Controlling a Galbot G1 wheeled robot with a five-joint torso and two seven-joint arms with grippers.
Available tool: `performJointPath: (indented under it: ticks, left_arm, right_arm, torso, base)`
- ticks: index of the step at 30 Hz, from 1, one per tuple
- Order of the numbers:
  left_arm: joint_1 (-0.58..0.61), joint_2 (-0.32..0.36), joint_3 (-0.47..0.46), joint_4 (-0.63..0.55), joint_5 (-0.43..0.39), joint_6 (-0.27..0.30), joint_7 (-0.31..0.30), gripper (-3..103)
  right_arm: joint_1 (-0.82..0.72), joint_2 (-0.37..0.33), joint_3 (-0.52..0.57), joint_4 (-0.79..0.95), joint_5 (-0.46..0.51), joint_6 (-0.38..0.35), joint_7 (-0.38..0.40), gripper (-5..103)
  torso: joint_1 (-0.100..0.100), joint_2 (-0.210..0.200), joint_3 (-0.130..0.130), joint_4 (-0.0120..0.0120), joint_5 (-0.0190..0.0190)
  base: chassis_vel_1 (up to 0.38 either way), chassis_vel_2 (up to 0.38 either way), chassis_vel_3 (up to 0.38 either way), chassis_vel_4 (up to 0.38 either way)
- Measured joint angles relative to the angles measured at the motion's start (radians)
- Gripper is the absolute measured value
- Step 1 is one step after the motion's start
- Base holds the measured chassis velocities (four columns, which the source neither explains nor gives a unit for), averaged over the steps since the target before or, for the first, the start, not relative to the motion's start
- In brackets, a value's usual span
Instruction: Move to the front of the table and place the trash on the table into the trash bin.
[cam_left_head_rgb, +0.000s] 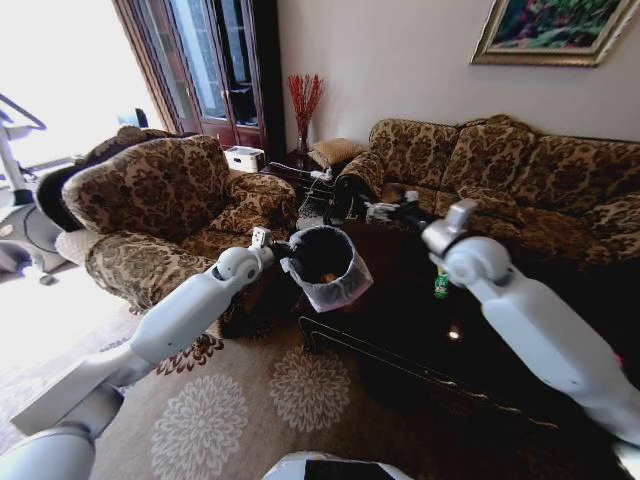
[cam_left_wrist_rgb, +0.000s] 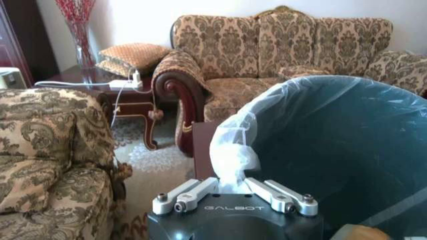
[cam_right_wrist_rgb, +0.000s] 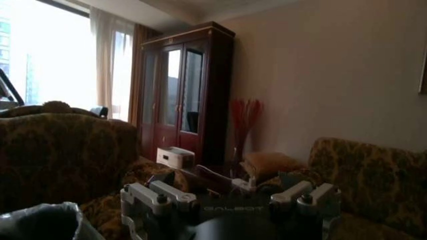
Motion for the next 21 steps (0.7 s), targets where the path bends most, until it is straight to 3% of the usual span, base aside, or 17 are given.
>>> performJointPath:
  ticks: [3,4,9,21]
  left_arm:
    - [0.018,0.001,-0.015,-0.005,0.007,-0.002,0.000,2]
    - [0.030,-0.003,-0.027,-0.010,0.013,-0.002,-0.002,2]
    - [0.045,-0.007,-0.034,-0.020,0.038,0.005,0.001,2]
    - [0.099,0.026,-0.068,-0.076,0.047,0.011,-0.002,2]
  right_arm:
    - [-0.109,-0.003,0.084,-0.006,-0.040,0.008,0.002,100]
    - [-0.227,0.006,0.183,-0.010,-0.088,0.018,0.005,100]
    - [-0.348,0.030,0.294,0.000,-0.141,0.030,0.013,100]
    - [-0.406,0.067,0.323,0.051,-0.169,0.021,0.067,100]
  torso:
    - [0.000,0.000,0.000,0.0016,0.0004]
    - [0.000,0.000,0.000,0.0021,0.0005]
    - [0.000,0.000,0.000,0.0015,-0.0002]
    - [0.000,0.000,0.000,0.0017,-0.0003]
  base:
    - [0.000,0.000,0.000,0.000]
    - [0.000,0.000,0.000,0.000]
    - [0.000,0.000,0.000,0.000]
    - [-0.004,-0.004,-0.004,-0.002]
